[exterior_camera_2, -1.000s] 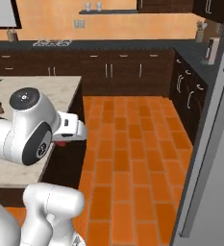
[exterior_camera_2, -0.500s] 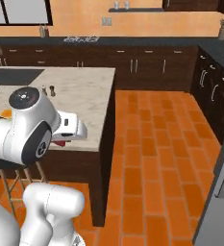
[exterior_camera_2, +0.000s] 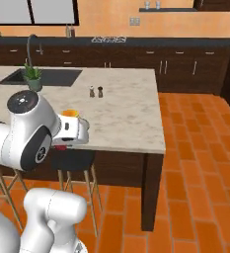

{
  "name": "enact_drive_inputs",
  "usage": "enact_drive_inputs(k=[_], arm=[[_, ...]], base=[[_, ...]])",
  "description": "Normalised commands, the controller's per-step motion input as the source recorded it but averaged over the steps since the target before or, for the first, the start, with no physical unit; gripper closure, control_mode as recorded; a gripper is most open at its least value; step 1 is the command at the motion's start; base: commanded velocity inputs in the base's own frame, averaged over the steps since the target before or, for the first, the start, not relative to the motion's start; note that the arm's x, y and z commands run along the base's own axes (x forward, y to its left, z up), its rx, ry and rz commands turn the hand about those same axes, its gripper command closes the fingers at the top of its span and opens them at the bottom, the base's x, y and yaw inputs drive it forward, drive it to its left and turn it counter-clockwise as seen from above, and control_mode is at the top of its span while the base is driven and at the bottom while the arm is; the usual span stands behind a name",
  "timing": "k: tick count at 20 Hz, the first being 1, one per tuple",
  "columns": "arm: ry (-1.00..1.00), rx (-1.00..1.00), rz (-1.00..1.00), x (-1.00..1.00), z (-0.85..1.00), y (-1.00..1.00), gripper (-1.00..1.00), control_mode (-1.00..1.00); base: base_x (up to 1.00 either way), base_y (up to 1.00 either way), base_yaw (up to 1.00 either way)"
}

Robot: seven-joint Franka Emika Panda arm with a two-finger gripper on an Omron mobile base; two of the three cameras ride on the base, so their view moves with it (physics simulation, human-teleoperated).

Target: Take the strawberry from the fridge and place it on top of the pancake, located on the dining counter.

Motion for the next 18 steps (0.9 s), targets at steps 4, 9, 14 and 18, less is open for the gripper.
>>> enact_drive_inputs(k=[4,9,14,18], arm=[[0.00,0.00,0.00,0.00,0.00,0.00,1.00,1.00],[0.00,0.00,0.00,0.00,0.00,0.00,1.00,1.00],[0.00,0.00,0.00,0.00,0.00,0.00,1.00,1.00],[0.00,0.00,0.00,0.00,0.00,0.00,1.00,1.00]], base=[[0.25,0.92,0.20],[0.61,0.68,0.26],[1.00,-0.16,0.04],[1.00,-0.40,0.00]])
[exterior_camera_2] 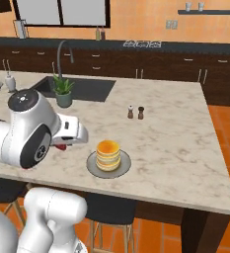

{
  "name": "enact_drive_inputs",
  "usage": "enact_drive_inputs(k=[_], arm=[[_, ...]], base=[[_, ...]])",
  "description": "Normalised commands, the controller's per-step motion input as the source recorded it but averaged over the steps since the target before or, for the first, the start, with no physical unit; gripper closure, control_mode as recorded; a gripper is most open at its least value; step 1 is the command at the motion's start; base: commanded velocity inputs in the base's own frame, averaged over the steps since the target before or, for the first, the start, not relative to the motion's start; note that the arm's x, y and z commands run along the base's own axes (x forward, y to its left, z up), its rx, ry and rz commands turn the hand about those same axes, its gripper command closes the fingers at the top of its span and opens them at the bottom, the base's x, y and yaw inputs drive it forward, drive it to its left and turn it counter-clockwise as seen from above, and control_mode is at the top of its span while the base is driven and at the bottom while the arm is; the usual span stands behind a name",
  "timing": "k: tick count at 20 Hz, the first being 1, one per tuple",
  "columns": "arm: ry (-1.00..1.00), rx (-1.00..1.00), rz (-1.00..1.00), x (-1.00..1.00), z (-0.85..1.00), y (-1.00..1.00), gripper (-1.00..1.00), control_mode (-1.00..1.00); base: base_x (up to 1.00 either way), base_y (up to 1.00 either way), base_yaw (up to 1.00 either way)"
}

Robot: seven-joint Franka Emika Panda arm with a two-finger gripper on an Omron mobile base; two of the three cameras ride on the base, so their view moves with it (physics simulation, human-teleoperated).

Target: Take the strawberry from the fridge and place it on top of the pancake, located on the dining counter.

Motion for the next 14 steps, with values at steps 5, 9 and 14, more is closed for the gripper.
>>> enact_drive_inputs(k=[5,9,14], arm=[[0.19,0.07,0.00,1.00,-0.16,-0.44,1.00,-1.00],[0.33,0.02,-0.03,0.98,-0.40,-0.26,1.00,-1.00],[0.32,0.00,0.00,0.65,-0.41,-0.05,1.00,-1.00]], base=[[0.00,0.00,0.00],[0.00,0.00,0.00],[0.00,0.00,0.00]])
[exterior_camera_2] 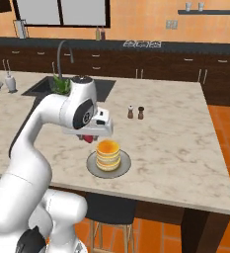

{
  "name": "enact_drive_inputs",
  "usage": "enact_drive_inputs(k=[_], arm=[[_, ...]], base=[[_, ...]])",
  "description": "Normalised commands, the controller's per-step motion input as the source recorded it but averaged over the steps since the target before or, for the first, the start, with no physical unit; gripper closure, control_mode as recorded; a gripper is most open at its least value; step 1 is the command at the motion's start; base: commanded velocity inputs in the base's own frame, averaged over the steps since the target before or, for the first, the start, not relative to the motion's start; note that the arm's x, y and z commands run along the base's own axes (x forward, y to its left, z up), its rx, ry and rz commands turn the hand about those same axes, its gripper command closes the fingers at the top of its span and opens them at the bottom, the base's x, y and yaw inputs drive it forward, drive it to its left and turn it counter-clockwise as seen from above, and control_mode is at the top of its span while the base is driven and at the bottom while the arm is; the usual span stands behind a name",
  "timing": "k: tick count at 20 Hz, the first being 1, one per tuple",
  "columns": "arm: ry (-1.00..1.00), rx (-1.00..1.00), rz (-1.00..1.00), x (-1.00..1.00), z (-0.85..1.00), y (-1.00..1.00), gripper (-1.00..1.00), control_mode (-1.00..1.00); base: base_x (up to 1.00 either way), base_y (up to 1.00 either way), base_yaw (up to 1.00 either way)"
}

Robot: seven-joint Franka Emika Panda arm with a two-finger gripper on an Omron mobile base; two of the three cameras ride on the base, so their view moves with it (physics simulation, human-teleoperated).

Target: Take the strawberry from the fridge and place it on top of the pancake, located on the dining counter.

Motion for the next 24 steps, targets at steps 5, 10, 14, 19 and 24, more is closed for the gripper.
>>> enact_drive_inputs(k=[5,10,14,19,24], arm=[[0.13,-0.04,0.00,0.46,-0.64,-0.03,1.00,-1.00],[0.07,-0.03,0.00,0.66,-0.52,0.00,1.00,-1.00],[0.10,0.00,0.00,0.71,-0.36,-0.06,1.00,-1.00],[0.11,0.00,0.00,0.54,-0.39,-0.26,1.00,-1.00],[0.14,0.00,0.00,0.60,-0.46,-0.16,1.00,-1.00]], base=[[0.00,0.00,0.00],[0.00,0.00,0.00],[0.00,0.00,0.00],[0.00,0.00,0.00],[0.00,0.00,0.00]])
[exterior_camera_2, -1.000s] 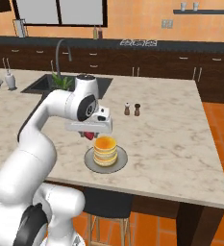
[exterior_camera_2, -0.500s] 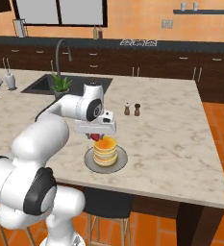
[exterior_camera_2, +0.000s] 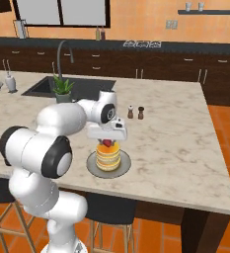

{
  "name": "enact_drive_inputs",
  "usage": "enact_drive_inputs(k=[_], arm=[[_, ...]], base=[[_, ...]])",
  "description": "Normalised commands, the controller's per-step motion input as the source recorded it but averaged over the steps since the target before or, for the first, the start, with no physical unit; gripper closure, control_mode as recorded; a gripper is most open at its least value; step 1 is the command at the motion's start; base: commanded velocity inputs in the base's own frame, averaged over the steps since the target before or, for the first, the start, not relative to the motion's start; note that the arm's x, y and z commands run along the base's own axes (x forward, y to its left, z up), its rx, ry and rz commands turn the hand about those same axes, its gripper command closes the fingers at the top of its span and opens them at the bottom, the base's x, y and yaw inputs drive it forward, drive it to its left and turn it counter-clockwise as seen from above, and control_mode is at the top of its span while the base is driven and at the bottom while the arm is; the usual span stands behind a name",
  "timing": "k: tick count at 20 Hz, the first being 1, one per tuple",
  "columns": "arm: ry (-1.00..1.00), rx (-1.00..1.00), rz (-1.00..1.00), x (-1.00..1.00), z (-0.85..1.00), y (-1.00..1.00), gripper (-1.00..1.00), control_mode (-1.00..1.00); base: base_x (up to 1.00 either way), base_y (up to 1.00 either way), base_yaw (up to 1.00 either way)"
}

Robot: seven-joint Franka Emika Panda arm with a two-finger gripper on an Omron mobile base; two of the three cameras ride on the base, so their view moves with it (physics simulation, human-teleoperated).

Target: Take the strawberry from the fridge and place it on top of the pancake, located on the dining counter.

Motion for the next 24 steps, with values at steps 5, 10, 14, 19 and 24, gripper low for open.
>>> enact_drive_inputs(k=[5,10,14,19,24], arm=[[0.06,0.00,0.00,0.14,-0.36,-0.04,1.00,-1.00],[0.00,0.00,0.00,0.00,-0.27,0.00,1.00,-1.00],[0.00,0.00,0.00,-0.18,-0.15,0.00,1.00,-1.00],[-0.01,0.00,0.00,-0.24,-0.32,0.03,-1.00,-1.00],[-0.06,0.00,0.01,-0.11,-0.05,0.00,-1.00,-1.00]], base=[[0.00,0.00,0.00],[0.00,0.00,0.00],[0.00,0.00,0.00],[0.00,0.00,0.00],[0.00,0.00,0.00]])
